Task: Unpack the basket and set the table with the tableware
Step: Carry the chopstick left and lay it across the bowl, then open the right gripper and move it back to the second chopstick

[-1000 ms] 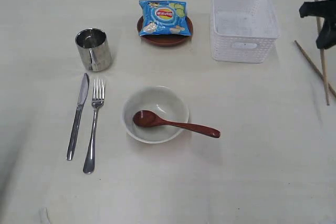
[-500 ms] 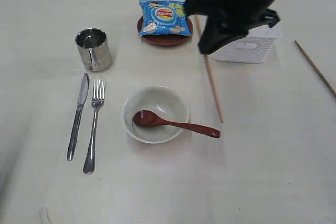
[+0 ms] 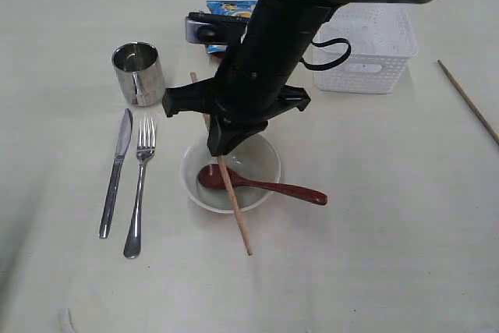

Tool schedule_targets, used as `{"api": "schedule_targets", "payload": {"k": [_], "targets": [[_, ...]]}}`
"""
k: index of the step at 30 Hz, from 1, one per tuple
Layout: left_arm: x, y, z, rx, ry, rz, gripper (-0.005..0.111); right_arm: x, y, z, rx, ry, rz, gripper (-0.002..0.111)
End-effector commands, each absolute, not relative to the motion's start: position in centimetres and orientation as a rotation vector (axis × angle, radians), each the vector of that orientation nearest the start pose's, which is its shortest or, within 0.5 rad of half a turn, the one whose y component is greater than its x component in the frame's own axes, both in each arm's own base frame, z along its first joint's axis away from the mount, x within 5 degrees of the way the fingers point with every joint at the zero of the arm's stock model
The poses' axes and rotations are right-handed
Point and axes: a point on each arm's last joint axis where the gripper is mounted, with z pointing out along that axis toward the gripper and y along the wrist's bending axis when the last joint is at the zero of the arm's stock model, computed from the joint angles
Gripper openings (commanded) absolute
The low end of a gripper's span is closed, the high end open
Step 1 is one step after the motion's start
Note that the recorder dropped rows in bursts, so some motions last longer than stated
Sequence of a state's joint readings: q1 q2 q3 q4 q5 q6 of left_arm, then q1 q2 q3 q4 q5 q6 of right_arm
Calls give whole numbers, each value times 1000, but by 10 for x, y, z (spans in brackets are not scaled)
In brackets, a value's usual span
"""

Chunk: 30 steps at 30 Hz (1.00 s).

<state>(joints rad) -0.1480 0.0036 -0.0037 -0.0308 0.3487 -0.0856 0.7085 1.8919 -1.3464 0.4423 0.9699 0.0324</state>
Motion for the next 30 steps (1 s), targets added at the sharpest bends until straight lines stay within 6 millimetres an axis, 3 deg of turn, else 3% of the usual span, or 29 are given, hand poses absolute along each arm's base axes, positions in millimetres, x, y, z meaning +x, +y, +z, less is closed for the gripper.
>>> {"api": "schedule_targets", "payload": {"k": [1, 6, 14, 16, 17, 20, 23, 26, 30], "targets": [[53, -9, 182, 46, 1834, -195, 0, 265, 271, 204, -638, 3016, 639, -1], [53, -9, 182, 46, 1834, -195, 0, 264, 271, 183, -619, 3130, 586, -1], [53, -9, 182, 46, 1834, -195, 0, 264, 267, 172, -612, 3189, 486, 0], [53, -9, 182, 46, 1834, -195, 0, 265, 267, 172, -612, 3182, 488, 5], [53, -9, 182, 46, 1834, -195, 0, 265, 268, 172, -609, 3175, 491, 16], [53, -9, 182, 46, 1834, -195, 0, 268, 269, 172, -597, 3151, 500, 32], [53, -9, 182, 46, 1834, -195, 0, 269, 270, 172, -590, 3139, 508, 38], [53, -9, 182, 46, 1834, -195, 0, 269, 269, 181, -592, 3115, 521, 38], [53, -9, 182, 46, 1834, -195, 0, 274, 264, 215, -627, 3055, 534, 38]]}}
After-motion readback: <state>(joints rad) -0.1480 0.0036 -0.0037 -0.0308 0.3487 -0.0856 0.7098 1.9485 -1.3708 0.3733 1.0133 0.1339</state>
